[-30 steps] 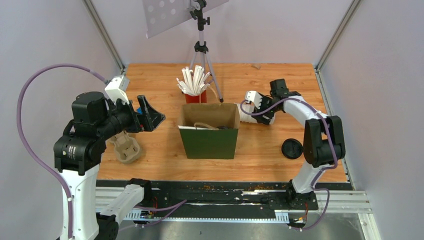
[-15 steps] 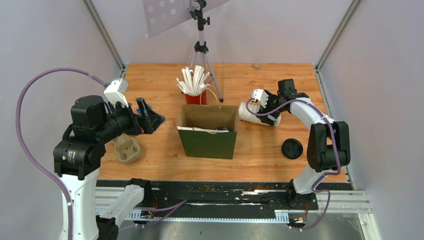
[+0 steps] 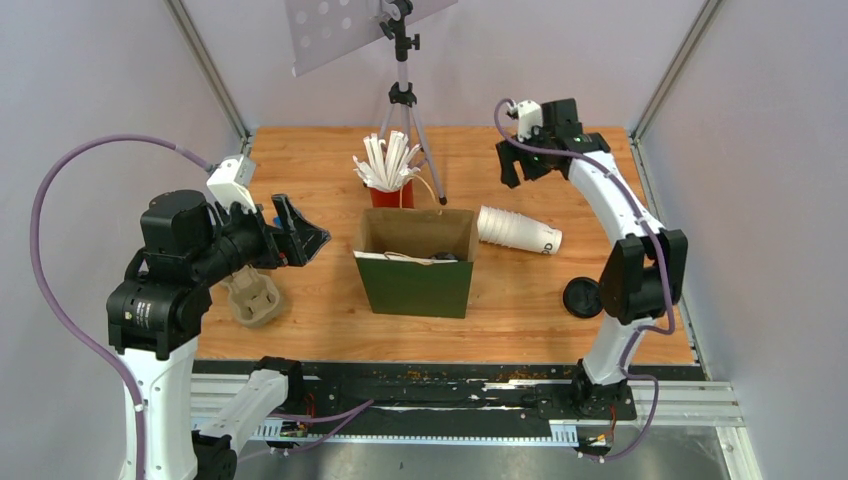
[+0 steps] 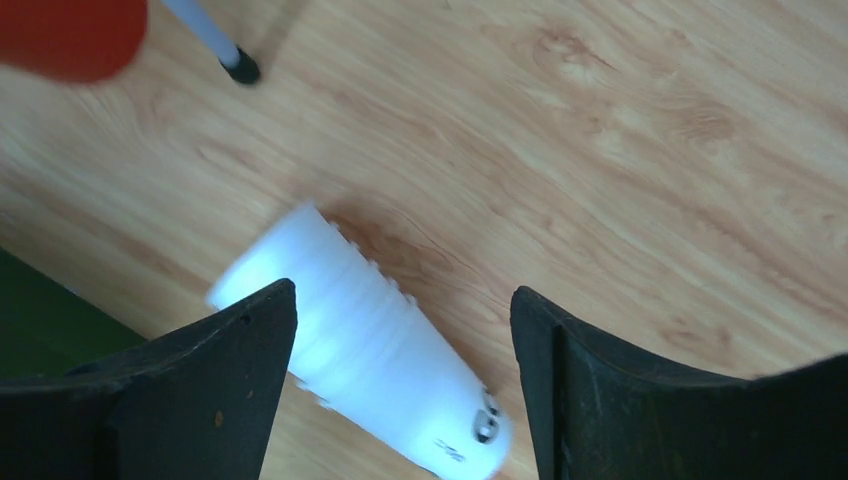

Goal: Pack the takeout coffee

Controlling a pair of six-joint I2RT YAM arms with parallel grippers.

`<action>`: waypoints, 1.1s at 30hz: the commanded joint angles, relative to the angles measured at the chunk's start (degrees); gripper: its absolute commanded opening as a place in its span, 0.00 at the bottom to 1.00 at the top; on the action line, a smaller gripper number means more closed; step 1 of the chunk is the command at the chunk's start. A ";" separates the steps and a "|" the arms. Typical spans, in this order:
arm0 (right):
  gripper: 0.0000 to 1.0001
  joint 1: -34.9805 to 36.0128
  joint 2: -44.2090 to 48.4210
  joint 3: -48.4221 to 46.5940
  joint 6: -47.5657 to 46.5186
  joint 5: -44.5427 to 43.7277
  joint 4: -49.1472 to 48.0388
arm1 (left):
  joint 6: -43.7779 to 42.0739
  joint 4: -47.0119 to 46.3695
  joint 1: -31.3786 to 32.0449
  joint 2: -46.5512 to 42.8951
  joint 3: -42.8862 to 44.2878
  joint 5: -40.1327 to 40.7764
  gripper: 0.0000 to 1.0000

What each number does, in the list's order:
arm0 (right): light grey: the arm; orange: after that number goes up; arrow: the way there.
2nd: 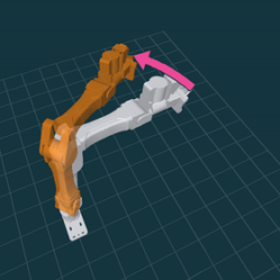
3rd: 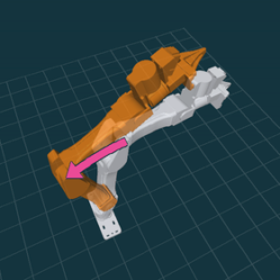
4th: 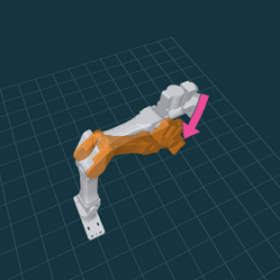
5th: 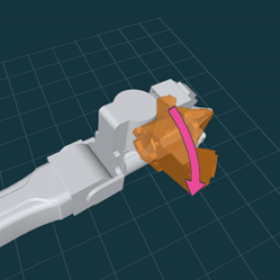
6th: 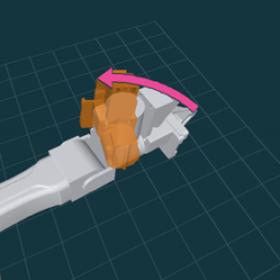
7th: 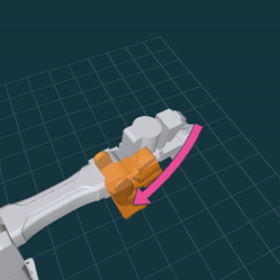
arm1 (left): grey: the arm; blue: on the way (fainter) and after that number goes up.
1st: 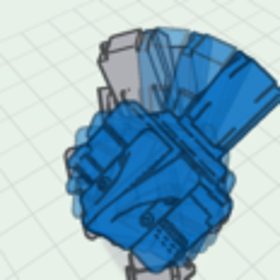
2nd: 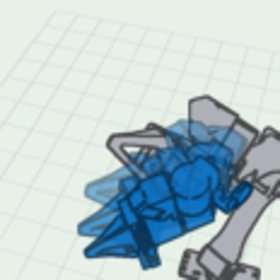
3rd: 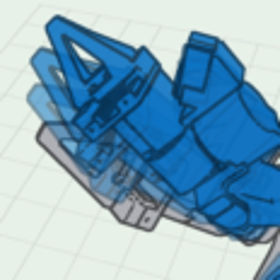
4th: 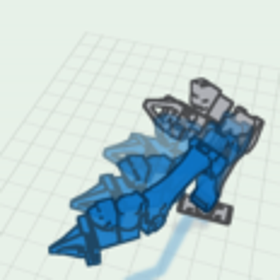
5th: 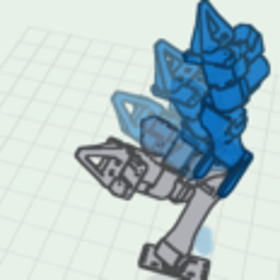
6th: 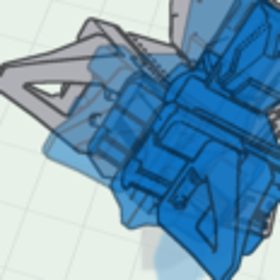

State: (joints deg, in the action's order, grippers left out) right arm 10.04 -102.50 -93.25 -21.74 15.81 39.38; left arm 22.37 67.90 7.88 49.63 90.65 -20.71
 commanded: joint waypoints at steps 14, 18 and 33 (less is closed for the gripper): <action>0.75 19.41 -24.05 -27.45 41.51 -35.67 33.29 | -6.55 1.03 0.16 -0.58 2.40 0.27 1.00; 0.73 19.84 -24.77 -27.34 40.67 -39.62 32.57 | -6.04 0.54 0.12 -0.84 1.70 -0.57 1.00; 0.70 20.45 -23.86 -24.55 37.49 -48.03 32.47 | -4.97 -0.49 0.12 -0.95 1.17 -1.46 1.00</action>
State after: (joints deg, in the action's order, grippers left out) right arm 30.30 -126.93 -118.43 16.36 -28.25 70.94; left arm 17.67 68.90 7.88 49.08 91.26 -20.99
